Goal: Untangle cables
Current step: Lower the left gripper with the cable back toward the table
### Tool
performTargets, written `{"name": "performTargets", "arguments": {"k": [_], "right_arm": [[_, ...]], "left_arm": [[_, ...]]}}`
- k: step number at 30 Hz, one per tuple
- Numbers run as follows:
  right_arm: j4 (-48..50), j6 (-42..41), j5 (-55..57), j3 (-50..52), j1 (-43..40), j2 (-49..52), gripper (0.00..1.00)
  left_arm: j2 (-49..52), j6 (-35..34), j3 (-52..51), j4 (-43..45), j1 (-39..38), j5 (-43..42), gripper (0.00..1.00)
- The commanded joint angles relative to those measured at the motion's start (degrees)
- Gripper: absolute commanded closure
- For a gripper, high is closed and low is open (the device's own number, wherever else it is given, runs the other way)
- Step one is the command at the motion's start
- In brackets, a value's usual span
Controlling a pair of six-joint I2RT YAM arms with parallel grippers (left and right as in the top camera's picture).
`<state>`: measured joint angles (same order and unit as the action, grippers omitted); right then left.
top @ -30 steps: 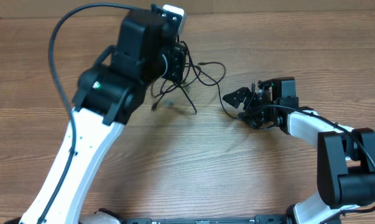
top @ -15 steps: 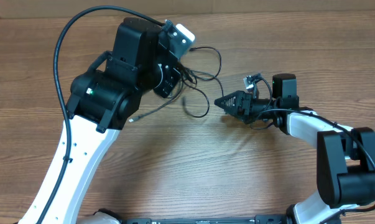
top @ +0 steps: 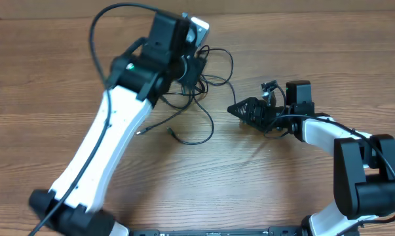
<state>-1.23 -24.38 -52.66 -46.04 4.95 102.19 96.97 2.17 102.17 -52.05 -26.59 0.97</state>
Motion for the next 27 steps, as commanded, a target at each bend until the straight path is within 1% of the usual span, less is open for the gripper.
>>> {"name": "performTargets", "arguments": {"k": [1, 4, 13, 16, 24, 27], "right_arm": [[0.72, 0.22, 1.03, 0.31, -0.09, 0.37, 0.00], [0.79, 0.24, 1.22, 0.31, -0.11, 0.37, 0.00], [1.16, 0.24, 1.22, 0.31, -0.11, 0.37, 0.00], [1.18, 0.24, 1.22, 0.28, -0.11, 0.37, 0.00], [1.29, 0.24, 1.27, 0.31, -0.11, 0.37, 0.00], [1.73, 0.24, 1.25, 0.31, -0.09, 0.37, 0.00]], "left_arm": [[4.81, -4.11, 1.07, 4.37, 0.13, 0.98, 0.41], [9.88, -4.09, 1.07, 9.42, 0.15, 1.16, 0.39], [23.78, -3.45, 1.07, 20.46, 0.15, 1.11, 0.37], [26.77, -3.45, 1.07, 23.39, 0.15, 1.14, 0.39], [30.67, -3.48, 1.07, 26.25, 0.31, 1.14, 0.43], [32.24, -3.48, 1.07, 27.52, 0.33, 1.77, 0.42]]}}
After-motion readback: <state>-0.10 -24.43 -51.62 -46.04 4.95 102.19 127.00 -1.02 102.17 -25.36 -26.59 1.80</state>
